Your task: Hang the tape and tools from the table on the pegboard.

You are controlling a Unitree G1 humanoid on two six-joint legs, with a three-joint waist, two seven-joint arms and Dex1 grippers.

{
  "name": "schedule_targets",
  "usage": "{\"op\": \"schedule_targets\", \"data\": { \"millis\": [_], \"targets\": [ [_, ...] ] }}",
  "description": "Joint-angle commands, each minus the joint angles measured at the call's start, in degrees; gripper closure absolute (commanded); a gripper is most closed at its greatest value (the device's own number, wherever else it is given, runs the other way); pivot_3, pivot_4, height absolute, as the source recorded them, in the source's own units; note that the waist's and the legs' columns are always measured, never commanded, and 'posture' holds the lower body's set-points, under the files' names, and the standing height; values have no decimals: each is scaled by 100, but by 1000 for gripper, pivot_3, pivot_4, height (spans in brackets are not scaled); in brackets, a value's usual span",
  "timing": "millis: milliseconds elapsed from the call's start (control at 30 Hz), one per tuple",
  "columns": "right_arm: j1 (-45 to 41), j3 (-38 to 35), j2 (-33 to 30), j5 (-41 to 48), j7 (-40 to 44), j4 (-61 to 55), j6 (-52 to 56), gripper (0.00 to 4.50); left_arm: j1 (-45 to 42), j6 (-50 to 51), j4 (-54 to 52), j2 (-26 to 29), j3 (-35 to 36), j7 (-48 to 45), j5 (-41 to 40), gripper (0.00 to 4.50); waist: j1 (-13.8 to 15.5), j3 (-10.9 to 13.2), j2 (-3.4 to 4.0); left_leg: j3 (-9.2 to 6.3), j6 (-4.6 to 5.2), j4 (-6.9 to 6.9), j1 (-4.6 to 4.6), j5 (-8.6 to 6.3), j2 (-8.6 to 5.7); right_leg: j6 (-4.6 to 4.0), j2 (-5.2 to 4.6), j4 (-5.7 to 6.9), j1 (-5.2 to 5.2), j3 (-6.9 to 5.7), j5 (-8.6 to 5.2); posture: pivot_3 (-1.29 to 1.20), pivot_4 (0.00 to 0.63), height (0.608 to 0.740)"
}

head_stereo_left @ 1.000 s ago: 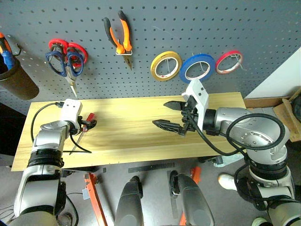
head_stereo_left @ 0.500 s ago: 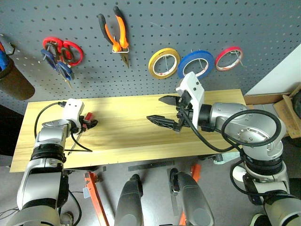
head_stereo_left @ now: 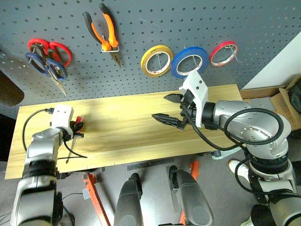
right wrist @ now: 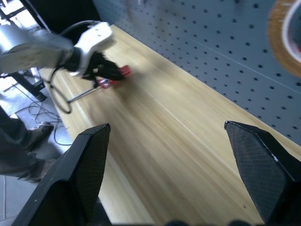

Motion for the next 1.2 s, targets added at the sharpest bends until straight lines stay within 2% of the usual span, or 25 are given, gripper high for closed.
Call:
{"op": "schedule_targets", "data": {
  "millis": [33,133,300,400,533,700,800,933,1200],
  "targets": [
    [13,-180,-121,15,216,-194,-368,289,832,-79,-1889,-272,780,402,-333,3671,11,0,-1,1,-1,-14,1,1,-1,0,0,-4,-1,0,0,-162,436,740],
    [110,-200,-244,-14,519,-230,-787,289,1543,-209,-3289,-721,1267,740,-529,3671,59,-1,-3,1,-2,-33,2,1,-2,0,1,-13,-5,-2,0,-134,417,740],
    [212,-291,-182,24,1147,-54,-1822,289,2209,-660,-4635,-1080,1662,1226,-274,3671,135,-5,-9,3,-2,-36,3,1,-7,3,8,-21,-3,-3,1,-85,374,740],
    [104,-391,-185,258,1537,180,-1978,289,2185,-917,-4945,-1082,1787,1607,44,3671,190,-31,-29,2,-2,-33,3,1,-7,7,16,-25,0,-5,3,-47,337,740],
    [-137,-301,-121,177,1951,522,-2418,289,1649,-1207,-5391,-866,1981,1957,273,3671,288,-71,-82,0,1,-24,2,5,-6,18,24,-25,3,-6,12,-11,292,740],
    [-343,-149,-58,-101,2241,965,-2849,289,460,-1249,-5064,-490,2088,2128,123,3671,383,-240,-133,-5,-2,-24,-4,7,-7,19,24,-37,8,-22,17,15,238,740],
    [-463,-102,-22,-243,2346,1178,-3034,289,-232,-1269,-4752,-344,2107,2095,-149,3671,423,-345,-139,-7,-3,-31,-10,7,-5,24,22,-81,22,-47,41,17,219,740],
    [-689,-31,86,-483,2377,1523,-3257,289,-1591,-1491,-3449,-65,2075,1906,-713,3671,489,-467,-172,-32,-29,-23,-13,23,-2,-5,20,-95,41,-90,74,10,203,740],
    [-747,21,189,-755,2348,1751,-3382,289,-2945,-2568,-1145,450,1757,1516,-646,3671,513,-509,-188,-50,-34,-18,-7,36,-2,-20,18,-86,55,-110,84,-16,208,740]
  ]
}}
